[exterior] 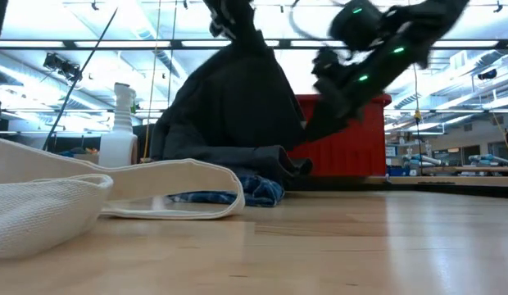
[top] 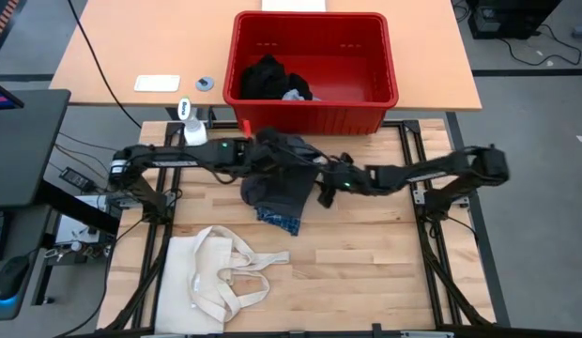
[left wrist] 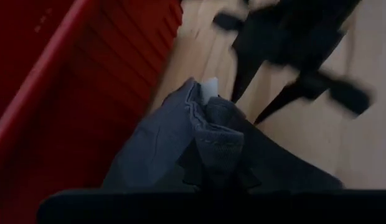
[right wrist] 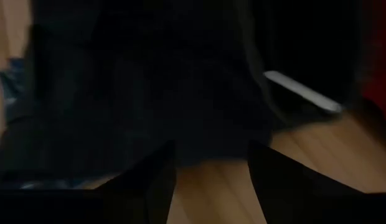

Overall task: Fold Laundry from Bin
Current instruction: Fold the gray short

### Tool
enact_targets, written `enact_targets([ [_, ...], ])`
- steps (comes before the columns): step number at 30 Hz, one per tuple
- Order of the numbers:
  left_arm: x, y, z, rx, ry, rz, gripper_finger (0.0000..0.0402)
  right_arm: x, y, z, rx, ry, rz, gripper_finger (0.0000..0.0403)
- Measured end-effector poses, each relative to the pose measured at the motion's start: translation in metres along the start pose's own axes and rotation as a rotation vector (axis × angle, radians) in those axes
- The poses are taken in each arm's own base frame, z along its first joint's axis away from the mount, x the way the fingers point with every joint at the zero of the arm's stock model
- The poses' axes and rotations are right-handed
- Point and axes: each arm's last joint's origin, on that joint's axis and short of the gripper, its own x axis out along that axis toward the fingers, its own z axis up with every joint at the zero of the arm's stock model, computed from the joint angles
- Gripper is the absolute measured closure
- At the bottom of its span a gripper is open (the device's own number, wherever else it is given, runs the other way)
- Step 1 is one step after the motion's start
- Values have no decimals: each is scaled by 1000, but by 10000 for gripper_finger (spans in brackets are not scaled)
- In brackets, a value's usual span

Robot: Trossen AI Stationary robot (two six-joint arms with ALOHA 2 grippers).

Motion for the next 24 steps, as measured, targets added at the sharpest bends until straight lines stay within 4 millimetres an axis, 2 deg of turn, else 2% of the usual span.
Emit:
enact_targets([
  [3, 20, -7, 0, 3, 17, -2, 377, -23, 2, -10, 45, -49, 29, 200],
  [7, 47, -25, -5, 26, 57, -76, 377, -44, 10, -25, 60, -89, 64, 200],
  [11, 74, -51, -18, 58, 154, -159, 377, -56, 16, -33, 52, -115, 72, 200],
  [17, 108, -84, -42, 106, 310, -248, 373, -62, 20, -37, 49, -134, 61, 200],
  [20, 114, -99, -49, 141, 333, -268, 349, -62, 21, -37, 52, -140, 57, 200],
  [24, 111, -112, -51, 203, 325, -291, 278, -61, 21, -36, 54, -143, 59, 200],
])
